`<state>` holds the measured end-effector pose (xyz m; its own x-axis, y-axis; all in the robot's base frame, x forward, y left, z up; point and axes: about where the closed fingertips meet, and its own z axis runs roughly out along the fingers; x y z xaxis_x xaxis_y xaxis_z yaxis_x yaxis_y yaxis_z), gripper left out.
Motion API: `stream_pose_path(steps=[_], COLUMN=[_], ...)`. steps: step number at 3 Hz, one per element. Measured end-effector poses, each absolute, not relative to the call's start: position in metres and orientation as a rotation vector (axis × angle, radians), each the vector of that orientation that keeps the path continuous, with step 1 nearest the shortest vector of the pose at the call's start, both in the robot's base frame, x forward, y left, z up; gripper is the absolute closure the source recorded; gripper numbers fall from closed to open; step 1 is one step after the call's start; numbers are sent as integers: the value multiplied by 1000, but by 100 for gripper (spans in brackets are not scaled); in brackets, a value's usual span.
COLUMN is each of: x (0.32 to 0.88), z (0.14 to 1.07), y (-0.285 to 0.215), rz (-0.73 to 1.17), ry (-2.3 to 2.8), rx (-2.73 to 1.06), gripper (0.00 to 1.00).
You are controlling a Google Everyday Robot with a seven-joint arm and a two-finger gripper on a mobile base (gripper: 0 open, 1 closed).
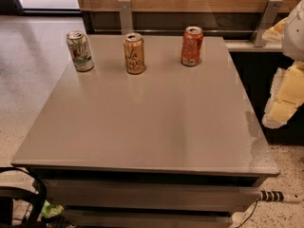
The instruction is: Knock orange can over
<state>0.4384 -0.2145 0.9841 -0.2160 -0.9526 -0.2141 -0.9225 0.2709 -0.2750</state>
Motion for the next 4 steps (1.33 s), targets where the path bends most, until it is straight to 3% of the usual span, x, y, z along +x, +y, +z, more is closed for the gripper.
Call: stream_pose_path(steps=[2, 4], x=[447, 469], z=[982, 933], y=[-199, -133], rz=[-118, 126], ry=[2155, 2148], rx=[-1684, -1387], gripper=[0, 0])
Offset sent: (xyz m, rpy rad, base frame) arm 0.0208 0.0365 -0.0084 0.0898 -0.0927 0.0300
